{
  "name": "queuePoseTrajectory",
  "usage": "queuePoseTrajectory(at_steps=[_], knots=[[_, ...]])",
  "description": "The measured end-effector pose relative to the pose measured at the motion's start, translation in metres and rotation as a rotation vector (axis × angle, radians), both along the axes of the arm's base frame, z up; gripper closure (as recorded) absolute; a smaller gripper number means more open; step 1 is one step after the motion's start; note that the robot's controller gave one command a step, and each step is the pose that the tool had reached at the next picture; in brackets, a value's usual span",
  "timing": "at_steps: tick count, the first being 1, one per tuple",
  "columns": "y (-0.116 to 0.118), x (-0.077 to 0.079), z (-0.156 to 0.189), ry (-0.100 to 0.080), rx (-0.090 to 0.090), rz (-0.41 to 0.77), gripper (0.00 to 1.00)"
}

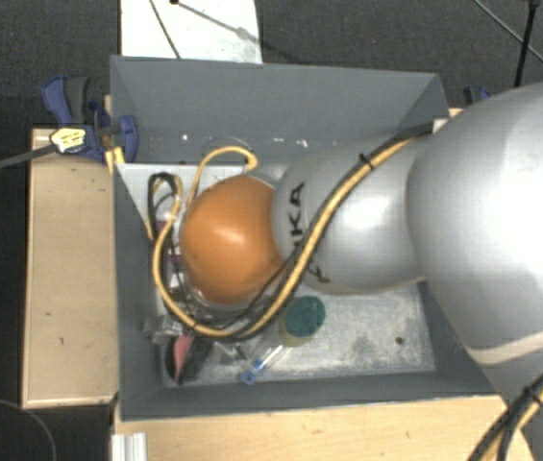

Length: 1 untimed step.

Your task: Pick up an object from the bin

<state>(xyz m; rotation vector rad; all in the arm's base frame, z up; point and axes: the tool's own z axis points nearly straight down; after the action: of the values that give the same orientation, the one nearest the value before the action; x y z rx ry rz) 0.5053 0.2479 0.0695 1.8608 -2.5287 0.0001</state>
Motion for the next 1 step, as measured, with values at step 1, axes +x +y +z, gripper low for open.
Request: queuePoseTrajectory(at_steps=[1], knots=[[0.0001,0.0003,0.0005,0.001,0.0,-0.011,0.0]])
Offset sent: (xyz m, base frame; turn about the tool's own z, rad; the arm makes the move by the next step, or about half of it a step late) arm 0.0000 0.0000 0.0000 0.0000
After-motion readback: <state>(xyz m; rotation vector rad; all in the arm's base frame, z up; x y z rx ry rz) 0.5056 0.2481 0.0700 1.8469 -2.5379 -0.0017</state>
